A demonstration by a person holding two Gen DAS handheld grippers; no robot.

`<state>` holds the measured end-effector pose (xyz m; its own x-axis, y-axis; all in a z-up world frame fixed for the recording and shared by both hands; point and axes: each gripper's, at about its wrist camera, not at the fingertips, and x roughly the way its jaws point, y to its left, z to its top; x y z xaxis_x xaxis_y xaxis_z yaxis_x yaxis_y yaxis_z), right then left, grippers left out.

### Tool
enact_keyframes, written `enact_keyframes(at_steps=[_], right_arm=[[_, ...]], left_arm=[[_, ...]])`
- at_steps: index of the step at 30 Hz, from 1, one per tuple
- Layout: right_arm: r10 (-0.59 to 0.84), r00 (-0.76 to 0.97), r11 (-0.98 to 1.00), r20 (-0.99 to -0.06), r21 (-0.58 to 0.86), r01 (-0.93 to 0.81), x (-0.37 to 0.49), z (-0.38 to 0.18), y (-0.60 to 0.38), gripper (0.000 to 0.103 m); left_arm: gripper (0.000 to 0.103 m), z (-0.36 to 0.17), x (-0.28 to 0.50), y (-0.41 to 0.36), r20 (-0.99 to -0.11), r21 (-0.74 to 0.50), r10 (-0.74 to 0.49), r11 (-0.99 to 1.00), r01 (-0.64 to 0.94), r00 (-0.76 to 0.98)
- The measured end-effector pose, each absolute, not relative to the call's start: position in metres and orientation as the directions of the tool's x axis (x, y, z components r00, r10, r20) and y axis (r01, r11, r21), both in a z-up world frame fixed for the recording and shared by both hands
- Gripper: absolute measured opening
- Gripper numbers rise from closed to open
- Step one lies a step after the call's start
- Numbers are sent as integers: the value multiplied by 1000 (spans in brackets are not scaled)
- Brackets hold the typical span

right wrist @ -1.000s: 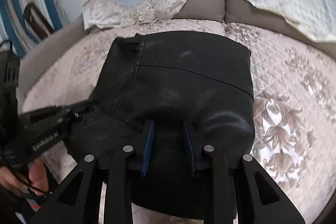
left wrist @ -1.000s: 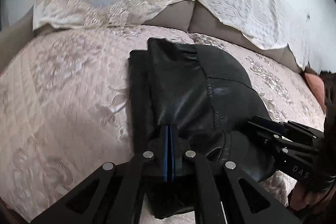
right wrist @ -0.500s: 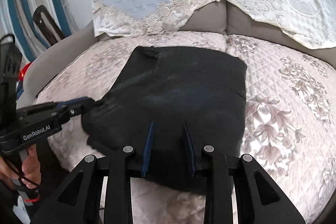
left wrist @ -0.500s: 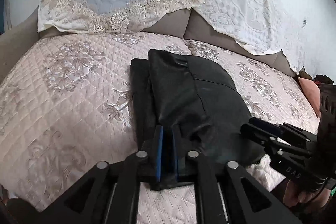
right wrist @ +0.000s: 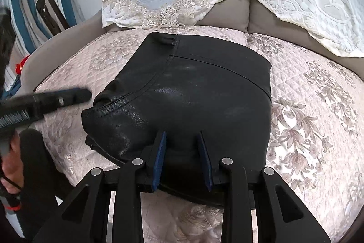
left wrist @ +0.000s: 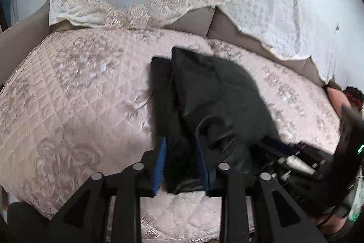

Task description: Fold large clothes

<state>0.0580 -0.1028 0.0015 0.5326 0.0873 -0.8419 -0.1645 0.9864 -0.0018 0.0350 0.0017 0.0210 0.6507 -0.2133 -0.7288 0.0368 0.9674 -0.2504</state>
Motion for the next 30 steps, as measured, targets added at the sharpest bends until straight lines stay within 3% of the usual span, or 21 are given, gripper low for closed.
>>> enact_keyframes(at_steps=[3,5,12,18,23,28,30], right_arm=[[91,528,986,-844,3,-164,60,4,-104,38],[96,533,989,-840,22,-144,62,11,-113,50],[107,583,990,-805,140,11,76,23,-179,64],[236,496,933,-836,338,126,106,-16,-229,64],[364,465,877,-807,465,121,122,-36,-234,64],[396,460,851,-795,506,141,131,-45,-234,62],[396,458,853,-796,503,137,133,-42,-232,46]], left_arm=[[59,36,46,-3,-691,-261,-233,963,64,685],[60,36,61,-4,-679,-281,-263,956,88,685],[61,3,115,8,-736,-333,-293,942,50,611],[76,-29,126,27,-747,-424,-351,906,3,564],[77,-43,130,29,-732,-476,-403,880,12,550],[69,-47,138,25,-721,-497,-442,866,45,533],[59,-45,138,25,-721,-495,-442,868,51,533]])
